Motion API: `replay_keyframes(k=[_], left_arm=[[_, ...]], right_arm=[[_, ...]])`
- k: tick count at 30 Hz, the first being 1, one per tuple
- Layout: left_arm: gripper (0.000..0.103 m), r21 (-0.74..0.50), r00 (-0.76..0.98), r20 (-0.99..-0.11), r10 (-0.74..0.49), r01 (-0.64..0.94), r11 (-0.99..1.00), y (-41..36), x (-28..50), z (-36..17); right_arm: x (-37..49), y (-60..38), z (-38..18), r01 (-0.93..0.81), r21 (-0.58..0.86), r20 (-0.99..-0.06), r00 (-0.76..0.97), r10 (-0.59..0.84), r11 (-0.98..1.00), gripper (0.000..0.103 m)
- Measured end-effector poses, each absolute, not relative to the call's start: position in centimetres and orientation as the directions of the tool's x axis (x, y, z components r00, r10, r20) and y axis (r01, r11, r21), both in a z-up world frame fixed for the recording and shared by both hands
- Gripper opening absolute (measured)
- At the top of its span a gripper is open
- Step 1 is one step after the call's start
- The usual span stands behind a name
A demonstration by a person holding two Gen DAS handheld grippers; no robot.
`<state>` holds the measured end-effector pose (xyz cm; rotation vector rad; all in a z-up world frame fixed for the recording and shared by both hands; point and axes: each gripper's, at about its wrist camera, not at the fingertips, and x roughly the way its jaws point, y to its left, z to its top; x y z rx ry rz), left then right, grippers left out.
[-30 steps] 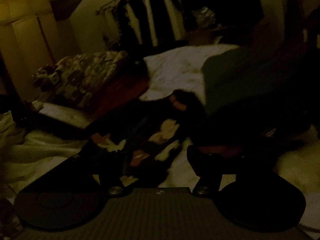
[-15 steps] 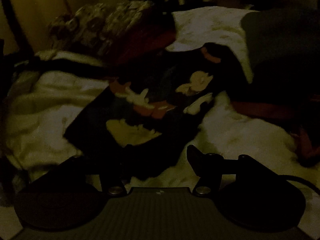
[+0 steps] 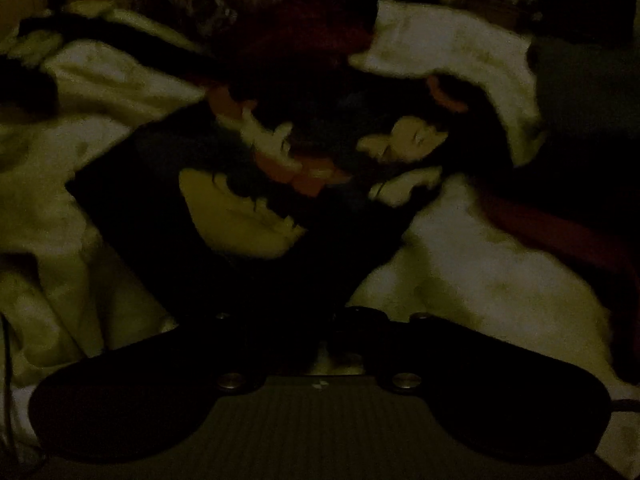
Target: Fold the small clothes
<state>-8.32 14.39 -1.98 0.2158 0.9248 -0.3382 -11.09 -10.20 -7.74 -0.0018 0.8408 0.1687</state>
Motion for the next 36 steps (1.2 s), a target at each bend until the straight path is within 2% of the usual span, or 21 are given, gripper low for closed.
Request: replay_keyframes(k=[5, 8, 13, 15, 17, 19, 20, 22, 25, 27, 29, 31, 33, 36], left_arm=[[0.093, 0.009, 0.528, -0.813, -0.245, 0.432, 0.902, 12.3, -8.2, -4.1], [0.094, 0.068, 0.522, -0.824, -0.222, 0.479, 0.875, 9.3, -7.7, -5.9], [0.094, 0.038, 0.508, -0.812, -0.287, 0.537, 0.843, 5.8, -7.2, -7.7], [0.094, 0.068, 0.522, -0.816, -0.249, 0.514, 0.855, 4.9, -6.3, -8.8], [0.088, 0.101, 0.532, -0.823, -0.200, 0.484, 0.869, 4.8, -5.7, -9.7], [0.068, 0.084, 0.530, -0.822, -0.210, 0.476, 0.876, 5.3, -5.4, -10.1], [0.062, 0.050, 0.521, -0.823, -0.229, 0.467, 0.883, 5.9, -5.1, -10.1], [0.039, -0.054, 0.483, -0.828, -0.286, 0.438, 0.897, 7.4, -4.4, -10.1], [0.021, -0.177, 0.438, -0.823, -0.361, 0.407, 0.896, 9.4, -3.6, -9.7], [0.020, -0.202, 0.432, -0.817, -0.382, 0.406, 0.891, 10.3, -3.8, -9.0], [0.031, -0.186, 0.427, -0.828, -0.364, 0.404, 0.896, 10.4, -3.8, -8.4], [0.066, -0.178, 0.456, -0.815, -0.358, 0.390, 0.903, 10.8, -4.4, -7.4], [0.075, -0.183, 0.473, -0.796, -0.377, 0.406, 0.895, 11.2, -4.8, -6.4], [0.079, -0.155, 0.530, -0.771, -0.352, 0.380, 0.912, 11.5, -4.5, -5.3]], right_arm=[[-13.8, -11.7, -1.9, -0.028, -0.160, -0.599, 0.797, -0.074, 0.987, 0.002], [-14.7, -13.0, 0.5, 0.014, -0.172, -0.554, 0.825, -0.108, 0.985, 0.002], [-14.9, -14.3, 1.6, 0.071, -0.226, -0.534, 0.825, -0.185, 0.972, 0.002], [-14.9, -14.9, 1.1, 0.078, -0.203, -0.545, 0.819, -0.179, 0.976, 0.002], [-14.9, -15.1, 0.6, 0.082, -0.194, -0.560, 0.809, -0.179, 0.978, 0.002], [-14.8, -14.9, -0.1, 0.081, -0.185, -0.578, 0.797, -0.175, 0.979, 0.002], [-14.8, -15.0, -0.5, 0.079, -0.174, -0.587, 0.792, -0.168, 0.982, 0.002], [-14.6, -15.0, -1.2, 0.076, -0.154, -0.609, 0.778, -0.155, 0.985, 0.002], [-14.6, -15.1, -2.0, 0.076, -0.133, -0.631, 0.762, -0.144, 0.988, 0.002], [-14.5, -15.2, -2.1, 0.074, -0.118, -0.633, 0.763, -0.133, 0.990, 0.002], [-14.5, -15.1, -1.9, 0.076, -0.118, -0.634, 0.761, -0.134, 0.990, 0.003], [-14.4, -15.3, -2.0, 0.077, -0.114, -0.639, 0.758, -0.133, 0.990, 0.003], [-14.5, -15.4, -2.1, 0.076, -0.102, -0.641, 0.757, -0.124, 0.992, 0.003], [-14.4, -15.4, -2.3, 0.074, -0.093, -0.646, 0.754, -0.117, 0.993, 0.003]])
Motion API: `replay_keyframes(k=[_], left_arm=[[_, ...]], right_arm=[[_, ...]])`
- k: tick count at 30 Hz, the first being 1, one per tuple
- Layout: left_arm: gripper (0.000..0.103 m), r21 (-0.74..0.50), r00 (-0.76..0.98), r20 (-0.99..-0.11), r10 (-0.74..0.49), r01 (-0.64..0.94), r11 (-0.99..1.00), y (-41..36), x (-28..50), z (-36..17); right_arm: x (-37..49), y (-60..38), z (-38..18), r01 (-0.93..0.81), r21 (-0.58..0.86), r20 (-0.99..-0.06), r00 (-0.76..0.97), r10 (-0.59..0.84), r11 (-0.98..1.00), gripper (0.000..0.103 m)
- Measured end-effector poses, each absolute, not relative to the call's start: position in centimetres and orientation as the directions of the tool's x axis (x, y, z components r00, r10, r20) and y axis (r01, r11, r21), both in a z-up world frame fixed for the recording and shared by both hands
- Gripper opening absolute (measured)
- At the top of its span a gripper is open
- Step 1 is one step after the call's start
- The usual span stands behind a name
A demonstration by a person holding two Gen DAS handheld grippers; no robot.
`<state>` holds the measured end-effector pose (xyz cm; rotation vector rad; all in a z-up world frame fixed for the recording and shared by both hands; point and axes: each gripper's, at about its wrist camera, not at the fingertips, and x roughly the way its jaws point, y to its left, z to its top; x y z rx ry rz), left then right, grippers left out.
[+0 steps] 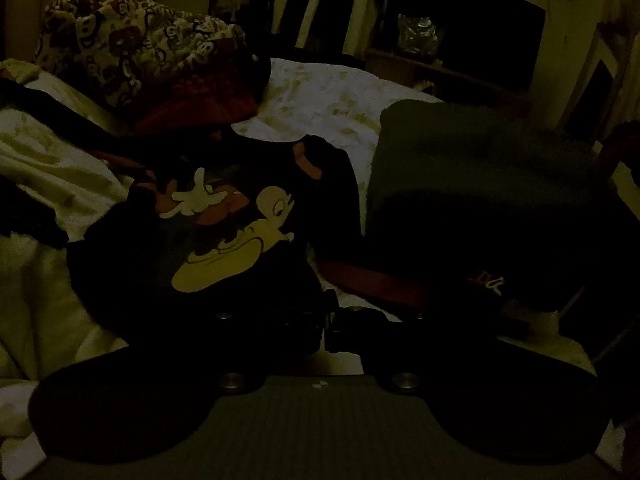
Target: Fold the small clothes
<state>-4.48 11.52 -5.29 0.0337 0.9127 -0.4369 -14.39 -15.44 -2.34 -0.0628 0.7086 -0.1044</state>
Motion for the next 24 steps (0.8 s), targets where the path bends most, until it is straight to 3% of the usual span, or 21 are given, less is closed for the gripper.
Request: replay_keyframes(k=[8, 9, 11, 12, 13, 17, 21, 24], left_arm=[[0.077, -0.090, 0.530, -0.771, -0.354, 0.460, 0.883, 5.4, -1.2, -5.8], [0.070, -0.063, 0.538, -0.773, -0.335, 0.460, 0.886, 4.6, -1.1, -6.0], [0.039, -0.008, 0.547, -0.784, -0.293, 0.463, 0.886, 3.6, -0.5, -7.2], [0.008, 0.000, 0.535, -0.799, -0.272, 0.453, 0.891, 3.5, 0.0, -7.9], [0.004, -0.016, 0.520, -0.809, -0.272, 0.444, 0.896, 3.7, 0.5, -8.6], [0.004, -0.080, 0.515, -0.801, -0.305, 0.412, 0.908, 6.4, -0.1, -8.4], [0.004, -0.219, 0.567, -0.721, -0.400, 0.362, 0.906, 11.7, -2.1, -3.8], [0.004, -0.186, 0.655, -0.670, -0.350, 0.308, 0.933, 15.6, -4.6, 0.3]], right_arm=[[-14.4, -15.1, -2.5, 0.066, -0.075, -0.653, 0.751, -0.099, 0.995, 0.003], [-14.4, -15.1, -2.6, 0.067, -0.072, -0.655, 0.749, -0.098, 0.995, 0.003], [-14.4, -15.1, -2.8, 0.066, -0.067, -0.660, 0.746, -0.094, 0.996, 0.003], [-14.4, -15.1, -2.8, 0.065, -0.063, -0.661, 0.745, -0.091, 0.996, 0.003], [-14.4, -15.1, -2.9, 0.064, -0.060, -0.661, 0.745, -0.087, 0.996, 0.003], [-14.5, -15.0, -2.8, 0.061, -0.054, -0.657, 0.749, -0.081, 0.997, 0.003], [-14.5, -15.3, -2.8, 0.065, -0.032, -0.652, 0.755, -0.070, 0.997, 0.003], [-14.5, -15.5, -2.4, 0.060, 0.000, -0.649, 0.759, -0.046, 0.998, 0.003]])
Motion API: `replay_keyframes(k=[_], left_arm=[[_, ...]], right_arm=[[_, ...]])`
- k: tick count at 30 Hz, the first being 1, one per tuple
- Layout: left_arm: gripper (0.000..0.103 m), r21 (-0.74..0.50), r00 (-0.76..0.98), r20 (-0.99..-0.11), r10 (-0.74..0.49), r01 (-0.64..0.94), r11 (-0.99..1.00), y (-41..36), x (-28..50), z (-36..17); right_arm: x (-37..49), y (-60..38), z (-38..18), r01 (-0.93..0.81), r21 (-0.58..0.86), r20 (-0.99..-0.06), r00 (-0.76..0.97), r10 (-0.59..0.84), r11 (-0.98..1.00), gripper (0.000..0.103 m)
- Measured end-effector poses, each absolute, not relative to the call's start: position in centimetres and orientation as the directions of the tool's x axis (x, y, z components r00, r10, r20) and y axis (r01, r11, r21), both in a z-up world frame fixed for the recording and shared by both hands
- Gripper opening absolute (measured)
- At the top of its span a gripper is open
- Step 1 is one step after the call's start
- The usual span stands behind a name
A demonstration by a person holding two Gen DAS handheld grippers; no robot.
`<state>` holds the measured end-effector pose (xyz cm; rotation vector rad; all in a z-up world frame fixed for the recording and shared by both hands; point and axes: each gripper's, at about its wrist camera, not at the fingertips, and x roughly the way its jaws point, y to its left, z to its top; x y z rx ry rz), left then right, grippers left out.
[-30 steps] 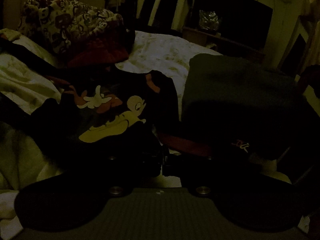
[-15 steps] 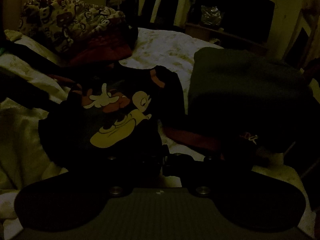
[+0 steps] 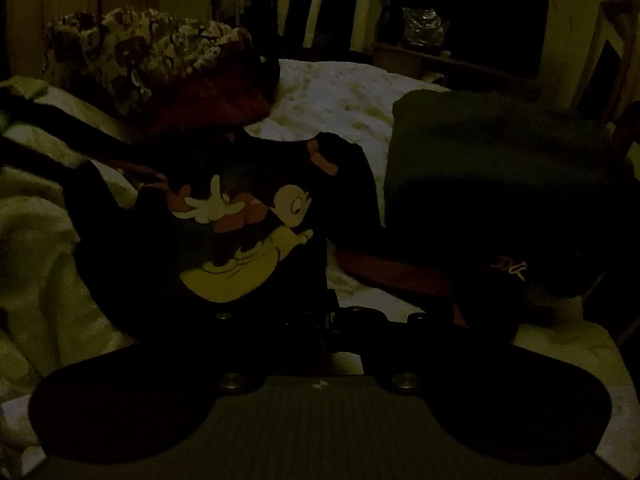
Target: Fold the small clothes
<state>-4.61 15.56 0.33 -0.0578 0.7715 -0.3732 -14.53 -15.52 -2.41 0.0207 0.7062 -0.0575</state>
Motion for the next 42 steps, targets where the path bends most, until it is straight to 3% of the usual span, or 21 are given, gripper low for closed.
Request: replay_keyframes(k=[5, 12, 14, 15, 17, 18, 19, 21, 23, 27, 30, 32, 33, 34, 36, 37, 38, 42], left_arm=[[0.003, -0.129, 0.715, -0.647, -0.267, 0.242, 0.962, 19.6, -8.8, 3.5], [0.003, -0.115, 0.625, -0.769, -0.136, 0.074, 0.991, 23.9, -9.5, -1.0], [0.004, -0.164, 0.631, -0.759, -0.163, 0.057, 0.985, 24.4, -9.5, -1.3], [0.013, -0.183, 0.636, -0.750, -0.182, 0.065, 0.981, 24.2, -9.4, -0.9], [0.048, -0.160, 0.659, -0.730, -0.182, 0.094, 0.983, 23.3, -9.4, 0.1], [0.073, -0.137, 0.680, -0.713, -0.169, 0.102, 0.985, 22.8, -9.3, 0.8], [0.086, -0.127, 0.693, -0.700, -0.173, 0.118, 0.985, 22.4, -9.1, 1.2], [0.090, -0.116, 0.704, -0.689, -0.171, 0.126, 0.985, 21.5, -8.6, 1.5], [0.091, -0.133, 0.701, -0.690, -0.180, 0.121, 0.984, 21.2, -7.8, 1.5], [0.103, -0.180, 0.689, -0.695, -0.206, 0.111, 0.977, 21.3, -6.8, 0.5], [0.101, -0.169, 0.672, -0.715, -0.193, 0.102, 0.980, 20.9, -5.9, -0.8], [0.088, -0.145, 0.666, -0.722, -0.188, 0.119, 0.982, 20.2, -5.4, -1.7], [0.070, -0.132, 0.660, -0.730, -0.179, 0.121, 0.984, 19.9, -5.3, -2.0], [0.044, -0.124, 0.652, -0.738, -0.177, 0.126, 0.984, 19.7, -5.1, -2.3], [0.010, -0.171, 0.619, -0.754, -0.221, 0.140, 0.975, 19.6, -4.6, -3.1], [0.009, -0.191, 0.609, -0.756, -0.239, 0.144, 0.971, 19.6, -4.6, -3.3], [0.007, -0.199, 0.612, -0.751, -0.248, 0.148, 0.969, 19.7, -4.8, -3.2], [0.004, -0.207, 0.653, -0.716, -0.248, 0.141, 0.968, 21.2, -6.9, -1.0]], right_arm=[[-15.2, -15.4, -0.7, 0.022, 0.079, -0.641, 0.767, 0.034, 0.997, 0.003], [-15.3, -12.7, -1.8, -0.094, 0.066, -0.725, 0.680, 0.113, 0.993, 0.003], [-15.2, -12.2, -2.6, -0.125, 0.081, -0.755, 0.641, 0.142, 0.989, 0.010], [-15.3, -12.1, -3.0, -0.137, 0.074, -0.769, 0.623, 0.144, 0.988, 0.027], [-15.8, -12.1, -2.8, -0.121, 0.049, -0.762, 0.637, 0.116, 0.991, 0.045], [-16.0, -12.3, -2.3, -0.110, 0.045, -0.753, 0.650, 0.107, 0.993, 0.054], [-16.3, -12.5, -1.9, -0.095, 0.036, -0.744, 0.662, 0.091, 0.995, 0.072], [-16.8, -13.2, -1.1, -0.062, 0.012, -0.726, 0.686, 0.051, 0.998, 0.082], [-17.0, -13.9, -0.5, -0.032, 0.015, -0.708, 0.705, 0.033, 0.999, 0.082], [-16.8, -15.7, -0.4, 0.017, 0.150, -0.673, 0.734, 0.089, 0.989, 0.083], [-15.6, -16.0, -1.9, 0.014, 0.257, -0.682, 0.711, 0.171, 0.966, 0.082], [-14.3, -15.8, -3.4, 0.020, 0.307, -0.704, 0.677, 0.213, 0.951, 0.074], [-13.9, -15.9, -4.2, 0.035, 0.329, -0.714, 0.664, 0.224, 0.944, 0.070], [-13.6, -15.8, -4.9, 0.048, 0.349, -0.720, 0.652, 0.236, 0.936, 0.062], [-13.1, -15.7, -5.7, 0.055, 0.386, -0.718, 0.645, 0.262, 0.921, 0.045], [-12.9, -15.3, -5.9, 0.036, 0.386, -0.719, 0.638, 0.276, 0.922, 0.018], [-12.9, -15.1, -5.9, 0.024, 0.377, -0.723, 0.633, 0.277, 0.926, 0.011], [-14.7, -15.9, -3.7, 0.010, 0.408, -0.665, 0.688, 0.289, 0.913, 0.009]])
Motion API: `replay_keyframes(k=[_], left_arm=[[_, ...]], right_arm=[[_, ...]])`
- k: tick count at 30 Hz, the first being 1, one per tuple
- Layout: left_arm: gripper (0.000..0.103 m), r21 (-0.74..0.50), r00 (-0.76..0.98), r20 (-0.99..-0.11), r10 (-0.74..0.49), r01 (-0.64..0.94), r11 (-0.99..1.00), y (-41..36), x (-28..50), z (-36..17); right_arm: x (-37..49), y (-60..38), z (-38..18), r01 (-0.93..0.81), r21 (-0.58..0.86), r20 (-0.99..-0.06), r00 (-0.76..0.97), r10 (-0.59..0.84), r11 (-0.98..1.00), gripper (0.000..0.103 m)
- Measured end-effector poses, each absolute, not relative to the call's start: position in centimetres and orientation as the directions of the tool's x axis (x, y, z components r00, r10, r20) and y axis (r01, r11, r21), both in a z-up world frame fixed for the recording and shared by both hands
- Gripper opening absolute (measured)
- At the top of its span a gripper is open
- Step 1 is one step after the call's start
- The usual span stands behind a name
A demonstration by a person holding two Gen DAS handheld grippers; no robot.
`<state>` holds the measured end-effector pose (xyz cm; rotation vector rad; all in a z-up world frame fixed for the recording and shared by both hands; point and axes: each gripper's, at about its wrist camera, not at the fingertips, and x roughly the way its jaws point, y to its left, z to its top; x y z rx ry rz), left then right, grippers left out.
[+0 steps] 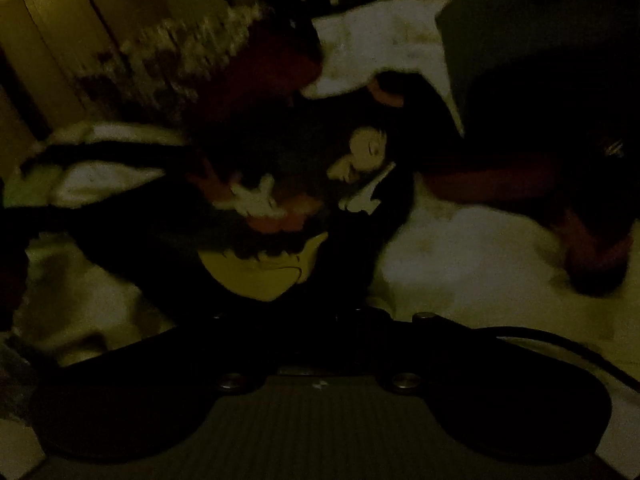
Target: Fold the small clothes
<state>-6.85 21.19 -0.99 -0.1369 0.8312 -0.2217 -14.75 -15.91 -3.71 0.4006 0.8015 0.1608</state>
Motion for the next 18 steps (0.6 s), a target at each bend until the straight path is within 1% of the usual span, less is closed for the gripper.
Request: replay_keyframes(k=[2, 4, 6, 7, 9, 10, 11, 12, 13, 14, 15, 16, 17, 18], left_arm=[[0.004, -0.198, 0.653, -0.717, -0.244, 0.144, 0.970, 22.0, -7.7, -0.3], [0.004, -0.196, 0.634, -0.737, -0.233, 0.128, 0.972, 22.8, -7.9, -0.9], [0.005, -0.219, 0.599, -0.767, -0.230, 0.092, 0.971, 23.3, -7.4, -2.7], [0.006, -0.222, 0.595, -0.771, -0.227, 0.082, 0.972, 23.4, -7.3, -3.1], [0.008, -0.211, 0.605, -0.766, -0.216, 0.080, 0.974, 23.2, -7.5, -3.1], [0.017, -0.205, 0.609, -0.764, -0.214, 0.086, 0.975, 23.2, -7.6, -2.8], [0.022, -0.193, 0.610, -0.765, -0.208, 0.091, 0.977, 23.2, -7.6, -2.4], [0.032, -0.187, 0.609, -0.766, -0.204, 0.093, 0.978, 23.3, -7.7, -2.1], [0.046, -0.194, 0.609, -0.765, -0.209, 0.091, 0.977, 23.5, -7.8, -1.7], [0.054, -0.219, 0.610, -0.759, -0.226, 0.088, 0.972, 23.8, -7.9, -1.1], [0.065, -0.241, 0.617, -0.749, -0.241, 0.086, 0.967, 24.0, -8.1, -0.7], [0.071, -0.256, 0.633, -0.733, -0.249, 0.082, 0.963, 24.1, -8.2, -0.1], [0.075, -0.252, 0.648, -0.721, -0.245, 0.084, 0.964, 24.1, -8.3, 0.4], [0.081, -0.228, 0.666, -0.709, -0.232, 0.094, 0.969, 23.6, -8.4, 1.0]], right_arm=[[-15.9, -16.5, -2.1, 0.002, 0.431, -0.638, 0.708, 0.303, 0.902, 0.009], [-16.4, -16.7, -1.6, -0.004, 0.428, -0.643, 0.702, 0.307, 0.904, 0.009], [-16.2, -16.7, -2.7, 0.003, 0.440, -0.665, 0.673, 0.324, 0.898, 0.009], [-15.9, -16.5, -3.7, 0.015, 0.440, -0.680, 0.658, 0.323, 0.898, 0.010], [-15.7, -16.1, -5.2, 0.036, 0.436, -0.700, 0.641, 0.314, 0.899, 0.019], [-15.7, -16.1, -5.6, 0.039, 0.440, -0.701, 0.638, 0.317, 0.897, 0.025], [-15.9, -16.3, -5.5, 0.043, 0.453, -0.689, 0.651, 0.319, 0.890, 0.033], [-16.4, -16.7, -5.2, 0.055, 0.466, -0.673, 0.670, 0.313, 0.883, 0.036], [-16.8, -17.1, -4.8, 0.065, 0.466, -0.666, 0.682, 0.302, 0.883, 0.042], [-17.2, -17.6, -4.4, 0.076, 0.454, -0.662, 0.695, 0.279, 0.888, 0.049], [-17.7, -18.1, -3.9, 0.096, 0.433, -0.658, 0.714, 0.242, 0.896, 0.052], [-18.3, -18.8, -3.3, 0.123, 0.408, -0.650, 0.735, 0.193, 0.905, 0.055], [-18.9, -19.6, -2.7, 0.153, 0.384, -0.637, 0.758, 0.142, 0.910, 0.058], [-19.2, -20.4, -2.4, 0.179, 0.368, -0.626, 0.773, 0.100, 0.913, 0.061]])
